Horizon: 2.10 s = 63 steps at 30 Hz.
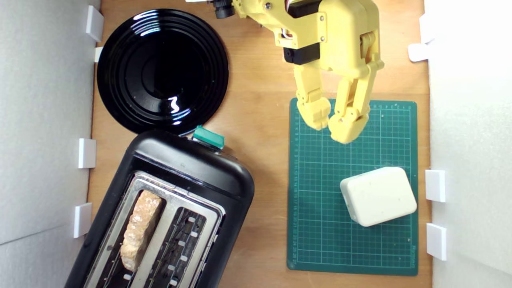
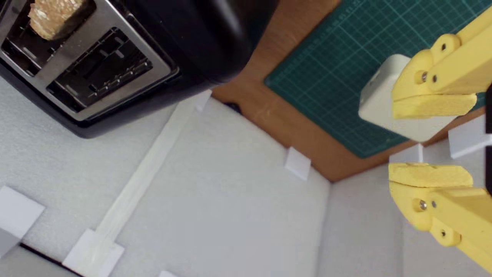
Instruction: Pick bread and place in toaster
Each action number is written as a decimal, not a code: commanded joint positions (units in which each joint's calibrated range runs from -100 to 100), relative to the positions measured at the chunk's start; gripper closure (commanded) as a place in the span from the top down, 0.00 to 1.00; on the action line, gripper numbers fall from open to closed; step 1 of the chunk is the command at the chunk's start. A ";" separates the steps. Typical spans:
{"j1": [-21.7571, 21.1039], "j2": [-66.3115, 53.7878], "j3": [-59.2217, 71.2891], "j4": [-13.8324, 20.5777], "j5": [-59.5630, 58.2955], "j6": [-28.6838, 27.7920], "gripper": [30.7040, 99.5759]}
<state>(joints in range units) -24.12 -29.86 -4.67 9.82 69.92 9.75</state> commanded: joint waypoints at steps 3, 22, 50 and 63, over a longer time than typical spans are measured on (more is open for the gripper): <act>-1.34 -11.32 18.33 -0.12 -0.72 3.14 0.44; -1.26 -51.34 69.17 0.88 -0.55 12.14 0.12; -0.38 -68.97 95.05 3.69 -0.72 13.24 0.00; 3.49 -69.22 100.67 3.51 -6.43 10.62 0.00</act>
<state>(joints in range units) -21.19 -98.66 95.38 13.02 64.49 21.50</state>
